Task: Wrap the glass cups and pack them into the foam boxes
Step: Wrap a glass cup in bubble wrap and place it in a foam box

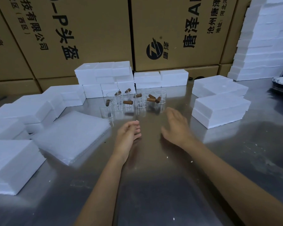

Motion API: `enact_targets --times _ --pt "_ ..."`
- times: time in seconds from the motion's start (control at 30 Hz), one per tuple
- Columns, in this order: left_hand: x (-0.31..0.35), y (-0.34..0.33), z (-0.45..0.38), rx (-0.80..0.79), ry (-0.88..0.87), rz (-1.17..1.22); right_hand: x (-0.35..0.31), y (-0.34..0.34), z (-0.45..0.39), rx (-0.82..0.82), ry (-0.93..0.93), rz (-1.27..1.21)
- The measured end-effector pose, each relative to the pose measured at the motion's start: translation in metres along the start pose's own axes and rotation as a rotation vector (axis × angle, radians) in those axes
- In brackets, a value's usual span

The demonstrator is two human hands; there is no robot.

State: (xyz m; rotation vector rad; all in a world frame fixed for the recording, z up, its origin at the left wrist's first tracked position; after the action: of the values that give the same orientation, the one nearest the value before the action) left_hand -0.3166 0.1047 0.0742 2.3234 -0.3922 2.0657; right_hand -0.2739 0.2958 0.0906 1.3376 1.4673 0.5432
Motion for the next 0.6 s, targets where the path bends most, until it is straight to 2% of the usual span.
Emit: enact_targets --times 0.07,0.13,0.27,0.4,0.47,0.6 --pt "-0.001 -0.005 -0.001 0.033 -0.009 -0.092 -0.007 -0.015 -0.003 -0.116 -0.067 -0.169" --pt "0.0 -0.009 -0.005 0.054 0.013 -0.174 -0.009 -0.024 -0.01 -0.16 -0.142 -0.257" --pt "0.015 -0.01 -0.028 0.071 0.017 -0.211 -0.016 -0.02 -0.038 -0.125 -0.159 -0.35" --pt "0.048 0.006 -0.083 0.195 -0.062 -0.25 -0.036 -0.005 -0.092 -0.085 -0.162 -0.499" --pt "0.063 0.015 -0.116 0.235 -0.096 -0.299 -0.049 -0.003 -0.128 -0.128 -0.256 -0.638" --pt "0.078 0.017 -0.181 0.272 -0.118 -0.384 -0.079 -0.005 -0.201 -0.318 -0.468 -0.86"
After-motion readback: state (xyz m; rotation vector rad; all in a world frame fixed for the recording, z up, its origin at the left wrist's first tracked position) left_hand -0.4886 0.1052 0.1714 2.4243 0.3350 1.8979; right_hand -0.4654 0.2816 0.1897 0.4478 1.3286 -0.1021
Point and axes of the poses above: each hand's wrist, its own z-axis away from the middle knuckle, its own y-axis out of the back of the hand, x = y × z, the point moved 2 cm from there along -z, towards the middle knuckle, and after that the axes turned 7 degrees about -y, right-handed, at the moved point
